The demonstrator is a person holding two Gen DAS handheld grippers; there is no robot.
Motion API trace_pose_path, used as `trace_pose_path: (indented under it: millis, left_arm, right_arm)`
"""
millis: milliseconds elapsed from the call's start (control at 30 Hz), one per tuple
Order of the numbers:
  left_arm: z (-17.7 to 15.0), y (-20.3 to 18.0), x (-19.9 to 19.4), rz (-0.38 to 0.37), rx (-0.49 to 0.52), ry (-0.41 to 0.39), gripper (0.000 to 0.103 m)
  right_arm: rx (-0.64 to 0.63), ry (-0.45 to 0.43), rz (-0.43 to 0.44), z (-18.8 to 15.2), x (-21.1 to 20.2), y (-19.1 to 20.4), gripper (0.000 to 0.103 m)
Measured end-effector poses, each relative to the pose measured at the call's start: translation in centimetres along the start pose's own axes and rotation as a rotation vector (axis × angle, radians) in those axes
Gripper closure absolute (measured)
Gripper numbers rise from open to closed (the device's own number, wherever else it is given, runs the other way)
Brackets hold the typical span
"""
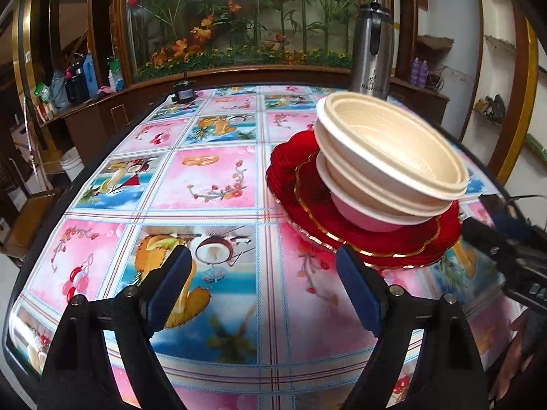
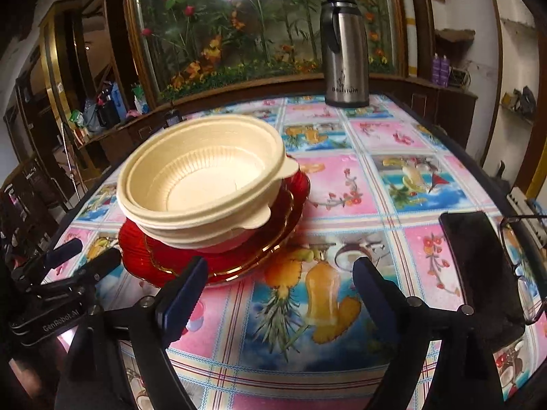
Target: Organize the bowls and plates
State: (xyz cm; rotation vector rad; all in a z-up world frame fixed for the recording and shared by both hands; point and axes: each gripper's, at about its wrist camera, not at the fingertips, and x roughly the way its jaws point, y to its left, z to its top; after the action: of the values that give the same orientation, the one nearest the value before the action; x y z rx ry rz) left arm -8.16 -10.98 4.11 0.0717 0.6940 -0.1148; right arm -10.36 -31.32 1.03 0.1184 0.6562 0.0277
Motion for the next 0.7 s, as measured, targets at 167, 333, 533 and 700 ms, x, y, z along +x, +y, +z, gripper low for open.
trace_pose_path:
  millis: [167,333,533,700]
  left_arm:
    - [0.1,-1.1,0.6,0.072,0.056,0.051,0.016]
    - [0.0,-1.3,0.4,0.088,0.077,0.046,0.016]
    - [0.2,-0.9,0.2,0.092,0.062,0.033,0.016]
    - [0.2,-0.9,-0.1,0.112,0.070,0.018,0.016]
  right_arm:
    - [-0.006,-0.049,0.006,-0.1,-0.7,0.1,0.004]
    - [-0.006,-0.050,0.008,0.0,-0.7,0.0,0.001]
    - [-0.014,-0.029,-0.007,0.0,-0.5,0.3,0.001]
    - [-0.016,-0.026,-0.019,0.0,-0.5,0.4,0.001]
